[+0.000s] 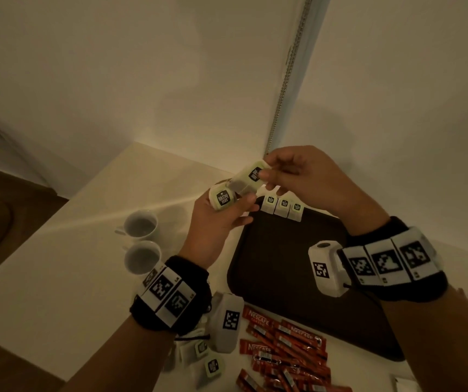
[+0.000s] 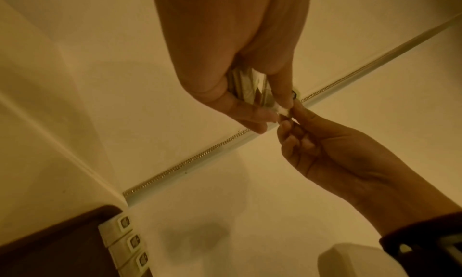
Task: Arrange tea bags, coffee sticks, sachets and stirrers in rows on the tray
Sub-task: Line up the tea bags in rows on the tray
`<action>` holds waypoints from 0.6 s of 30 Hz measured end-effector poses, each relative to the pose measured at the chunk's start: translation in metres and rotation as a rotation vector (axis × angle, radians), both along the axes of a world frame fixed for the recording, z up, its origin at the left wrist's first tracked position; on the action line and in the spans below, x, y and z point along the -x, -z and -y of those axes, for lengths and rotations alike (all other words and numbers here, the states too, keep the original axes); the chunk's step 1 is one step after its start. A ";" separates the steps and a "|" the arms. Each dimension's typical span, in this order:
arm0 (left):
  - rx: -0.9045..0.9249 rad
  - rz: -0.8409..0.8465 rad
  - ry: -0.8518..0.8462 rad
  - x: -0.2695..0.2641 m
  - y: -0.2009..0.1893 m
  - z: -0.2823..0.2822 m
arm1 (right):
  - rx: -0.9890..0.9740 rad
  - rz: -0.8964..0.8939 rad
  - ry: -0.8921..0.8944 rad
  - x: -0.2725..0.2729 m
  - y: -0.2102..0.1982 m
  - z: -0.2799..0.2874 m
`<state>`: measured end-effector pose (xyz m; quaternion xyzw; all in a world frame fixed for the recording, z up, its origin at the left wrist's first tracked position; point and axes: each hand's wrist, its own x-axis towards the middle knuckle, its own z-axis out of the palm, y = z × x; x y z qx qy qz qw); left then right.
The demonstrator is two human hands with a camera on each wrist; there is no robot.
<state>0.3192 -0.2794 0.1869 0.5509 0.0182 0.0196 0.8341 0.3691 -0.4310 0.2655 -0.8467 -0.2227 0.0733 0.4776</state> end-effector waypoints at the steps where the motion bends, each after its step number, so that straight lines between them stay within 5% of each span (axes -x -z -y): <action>1: 0.022 -0.017 0.010 0.001 0.001 0.002 | 0.019 0.035 0.008 0.000 -0.001 0.000; 7: 0.195 -0.140 0.093 0.003 0.001 0.017 | 0.160 0.180 0.025 -0.003 -0.007 0.001; 18: 0.150 -0.225 0.072 -0.009 0.021 0.026 | -0.029 0.013 0.105 -0.019 0.027 0.011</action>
